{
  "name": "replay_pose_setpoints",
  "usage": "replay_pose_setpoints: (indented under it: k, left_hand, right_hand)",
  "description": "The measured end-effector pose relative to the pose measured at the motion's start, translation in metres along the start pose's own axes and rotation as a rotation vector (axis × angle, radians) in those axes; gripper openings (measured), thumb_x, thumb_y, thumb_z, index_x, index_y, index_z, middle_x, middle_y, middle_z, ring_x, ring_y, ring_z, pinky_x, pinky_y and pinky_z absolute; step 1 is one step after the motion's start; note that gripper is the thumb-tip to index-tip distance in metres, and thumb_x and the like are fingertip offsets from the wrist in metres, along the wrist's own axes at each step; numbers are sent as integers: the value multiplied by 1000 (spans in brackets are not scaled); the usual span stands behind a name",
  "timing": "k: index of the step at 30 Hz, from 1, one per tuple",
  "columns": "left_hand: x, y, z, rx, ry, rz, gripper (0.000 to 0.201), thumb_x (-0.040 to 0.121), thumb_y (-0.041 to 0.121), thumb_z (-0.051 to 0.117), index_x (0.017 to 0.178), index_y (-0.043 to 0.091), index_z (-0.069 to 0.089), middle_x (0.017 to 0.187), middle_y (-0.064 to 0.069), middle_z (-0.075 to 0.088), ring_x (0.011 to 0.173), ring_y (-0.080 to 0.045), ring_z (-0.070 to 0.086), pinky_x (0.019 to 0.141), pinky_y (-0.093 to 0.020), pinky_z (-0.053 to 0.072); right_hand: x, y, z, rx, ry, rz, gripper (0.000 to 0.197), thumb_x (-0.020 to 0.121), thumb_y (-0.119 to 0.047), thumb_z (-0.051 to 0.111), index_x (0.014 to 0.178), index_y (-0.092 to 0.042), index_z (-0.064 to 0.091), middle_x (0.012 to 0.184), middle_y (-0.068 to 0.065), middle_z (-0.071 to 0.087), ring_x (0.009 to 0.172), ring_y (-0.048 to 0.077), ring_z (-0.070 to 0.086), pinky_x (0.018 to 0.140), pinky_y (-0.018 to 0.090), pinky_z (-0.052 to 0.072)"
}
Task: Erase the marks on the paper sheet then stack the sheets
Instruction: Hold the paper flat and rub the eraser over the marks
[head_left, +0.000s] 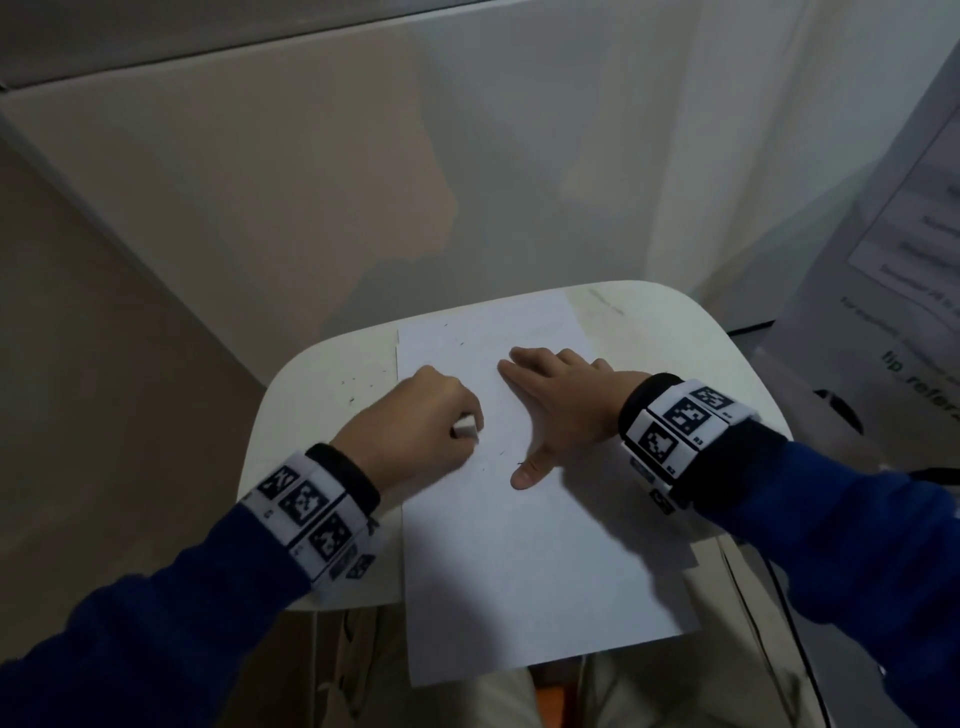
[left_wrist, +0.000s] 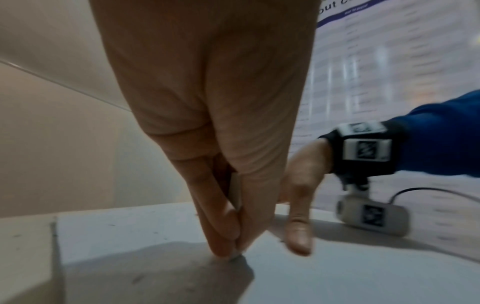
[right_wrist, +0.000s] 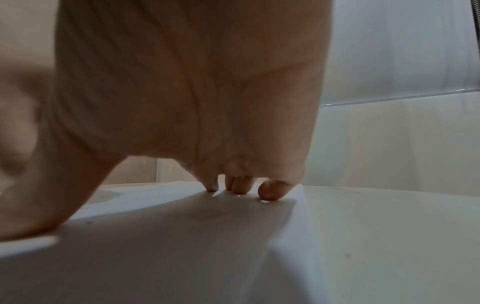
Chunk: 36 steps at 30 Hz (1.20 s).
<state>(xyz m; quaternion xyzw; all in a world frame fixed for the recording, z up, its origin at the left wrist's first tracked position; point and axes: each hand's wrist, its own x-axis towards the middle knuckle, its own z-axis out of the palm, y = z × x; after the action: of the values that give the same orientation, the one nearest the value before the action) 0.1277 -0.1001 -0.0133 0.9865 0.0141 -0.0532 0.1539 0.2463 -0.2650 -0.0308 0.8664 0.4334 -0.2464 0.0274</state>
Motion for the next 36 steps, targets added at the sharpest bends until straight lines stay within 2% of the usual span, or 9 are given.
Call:
replay_pose_setpoints:
  k: [4,10,17,23,27,30,31,33,36]
  left_hand:
    - [-15,15,0,-14,-143,86,20,80,14,63,90,18,79,83,8,75,68,-5,63,63,-16,48]
    - [4,-10,-4,4,55,-69,18,80,16,64,90,21,79,75,9,68,64,-9,62,57,-21,47]
    - [-20,6,-1,-40,-97,47,18,77,14,65,88,18,79,81,8,74,68,-5,64,60,-13,41]
    - [-1,-13,-5,-6,94,-112,18,80,16,62,88,19,78,72,9,67,62,-8,61,57,-23,50]
    - [-15,1,-6,-13,-60,-10,18,80,13,64,90,16,79,78,9,70,63,-2,60,56,-13,42]
    - [-23,8,-7,-22,-181,44,19,77,12,66,89,15,80,86,8,75,72,-4,66,66,-21,54]
    - [-20,7,-7,-22,-171,33,18,77,12,66,89,15,80,86,7,75,72,-5,67,67,-23,56]
    - [-10,0,-9,-11,-93,-21,18,78,11,64,87,16,79,80,8,72,67,-7,65,60,-24,53]
    - [4,-13,-12,9,37,-109,19,79,10,62,85,17,78,64,13,58,54,-4,54,48,-17,36]
  right_hand:
    - [-1,0,0,5,-11,1,135,53,-84,70,155,-31,-2,162,-13,-7,149,24,8,117,51,17]
    - [-1,-2,-1,9,-17,12,135,53,-85,69,155,-32,-2,162,-13,-7,149,23,8,117,52,17]
    - [-3,-3,-2,-2,-16,8,133,55,-84,69,155,-30,-1,163,-11,-6,148,25,9,117,52,19]
    - [-1,-5,-1,-13,-17,23,134,52,-86,68,154,-32,-1,162,-13,-6,147,25,10,115,53,22]
    - [-1,-5,0,-18,-12,22,133,52,-86,68,153,-32,0,162,-13,-5,147,26,11,114,53,22]
    - [-3,-5,-1,-22,-32,20,133,54,-84,69,154,-32,-1,162,-12,-7,148,25,9,115,53,20]
    - [-3,-6,-1,-23,-35,19,133,54,-84,69,154,-31,-1,162,-12,-7,148,25,9,115,52,20]
    - [-3,-7,-2,-23,-40,21,133,54,-83,70,154,-31,-1,162,-12,-7,148,25,9,114,52,20]
    - [-3,-8,-2,-32,-37,26,134,53,-85,68,154,-32,-2,162,-12,-8,148,25,8,114,52,20]
